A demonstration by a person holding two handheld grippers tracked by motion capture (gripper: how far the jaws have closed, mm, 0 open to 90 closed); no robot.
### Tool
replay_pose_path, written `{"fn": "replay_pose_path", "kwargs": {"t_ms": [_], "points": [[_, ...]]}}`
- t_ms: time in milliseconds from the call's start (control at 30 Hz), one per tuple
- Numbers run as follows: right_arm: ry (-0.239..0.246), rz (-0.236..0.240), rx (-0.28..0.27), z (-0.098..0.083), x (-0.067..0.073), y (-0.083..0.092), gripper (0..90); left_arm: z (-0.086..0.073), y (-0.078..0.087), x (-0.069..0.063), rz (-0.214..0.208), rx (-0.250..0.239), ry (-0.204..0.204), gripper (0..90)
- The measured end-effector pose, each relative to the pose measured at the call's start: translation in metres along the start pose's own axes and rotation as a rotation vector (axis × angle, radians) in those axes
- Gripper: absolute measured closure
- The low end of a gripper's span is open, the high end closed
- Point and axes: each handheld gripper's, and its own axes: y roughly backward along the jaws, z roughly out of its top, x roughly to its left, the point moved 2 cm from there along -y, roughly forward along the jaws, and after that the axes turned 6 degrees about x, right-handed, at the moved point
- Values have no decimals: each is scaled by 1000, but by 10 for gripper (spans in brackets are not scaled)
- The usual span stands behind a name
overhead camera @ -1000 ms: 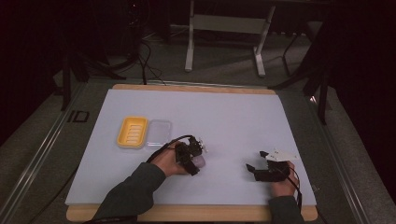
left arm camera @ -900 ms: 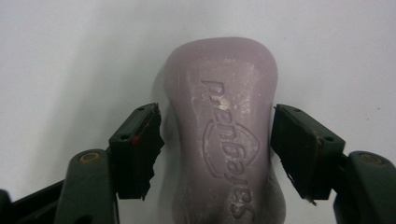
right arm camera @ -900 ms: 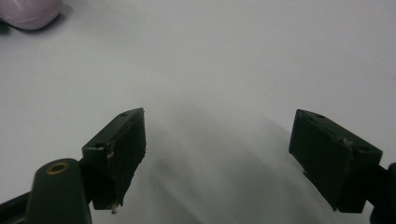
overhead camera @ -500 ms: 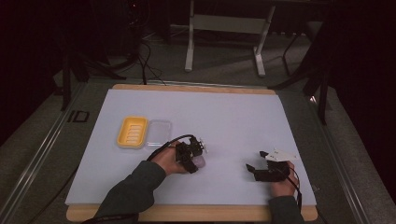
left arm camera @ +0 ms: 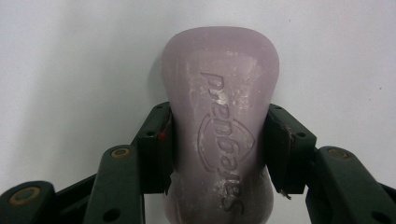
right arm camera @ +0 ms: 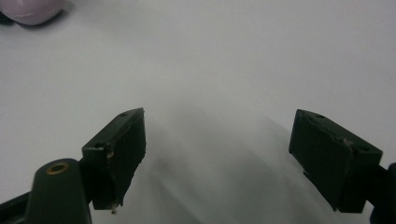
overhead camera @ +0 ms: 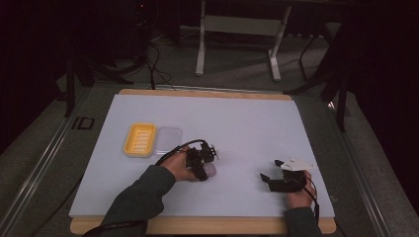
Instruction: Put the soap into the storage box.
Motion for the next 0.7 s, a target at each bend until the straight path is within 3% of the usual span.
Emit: {"fn": "replay_pose_path", "kwargs": {"t_ms": [233, 700], "points": [[-1, 1, 1, 0, 0, 0, 184, 3, 1, 1, 0, 55, -8, 491], [3, 0, 6, 0, 0, -1, 184, 3, 1, 5, -13, 107, -5, 462]]}}
